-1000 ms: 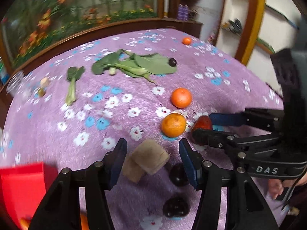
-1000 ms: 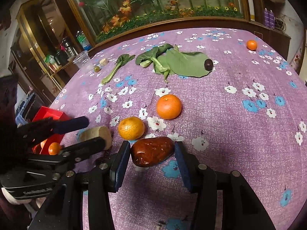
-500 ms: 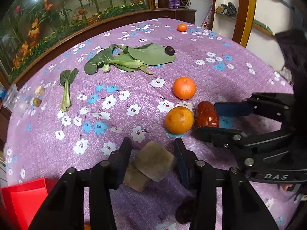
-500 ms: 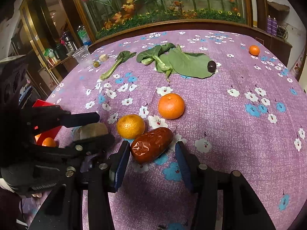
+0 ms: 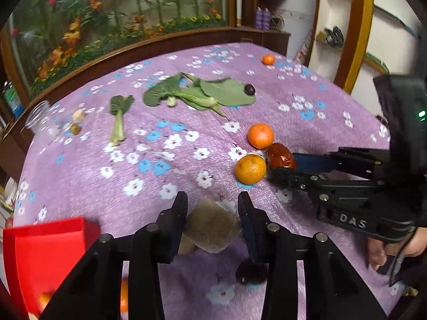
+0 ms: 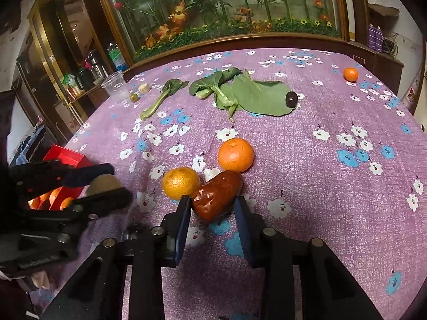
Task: Organize fruits
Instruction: 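Grasp the beige block with the left tool while the right tool grasps a jujube, then carry the block into the red box and open the left tool while the right drops jujube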
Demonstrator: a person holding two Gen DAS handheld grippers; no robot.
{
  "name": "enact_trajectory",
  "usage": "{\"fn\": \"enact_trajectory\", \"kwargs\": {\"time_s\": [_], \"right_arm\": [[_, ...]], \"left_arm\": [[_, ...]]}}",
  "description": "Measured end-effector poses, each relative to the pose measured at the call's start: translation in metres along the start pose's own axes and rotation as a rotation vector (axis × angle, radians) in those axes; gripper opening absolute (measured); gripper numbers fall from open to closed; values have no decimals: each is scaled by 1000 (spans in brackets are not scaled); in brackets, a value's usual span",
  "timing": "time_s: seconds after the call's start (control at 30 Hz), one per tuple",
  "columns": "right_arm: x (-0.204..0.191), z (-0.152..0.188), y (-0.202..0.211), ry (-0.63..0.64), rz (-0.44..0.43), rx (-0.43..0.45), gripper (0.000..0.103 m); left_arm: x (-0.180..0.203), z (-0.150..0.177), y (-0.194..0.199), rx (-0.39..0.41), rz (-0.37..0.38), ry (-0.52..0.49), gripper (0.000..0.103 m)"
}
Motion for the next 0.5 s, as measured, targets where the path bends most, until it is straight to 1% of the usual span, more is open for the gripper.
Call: {"fn": "enact_trajectory", "kwargs": {"time_s": [0.13,0.2,0.33,0.5], "right_arm": [[-7,-1,6,9,-15,18,34],[-11,-2,10,14,-28,23,33],[-16,3,17,8,-42,17,33],[-24,10,28,34,-35,6,32]], "left_arm": [[-13,6,27,38,-1,64,37],[-22,10,41,59,-15,93,38],[-42,20,64,91,-25,170,38],[-77,34,91,133,-31,290,38]]}}
Point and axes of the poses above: each gripper's, at about its wrist camera, not at the fingertips, and y roughly against the way its jaws point, x to its right, z to its underside, the point moved 8 cm from there along -y, roughly the way its jaws point, and after that the axes turned 10 degrees about y, right-handed, at the moved point
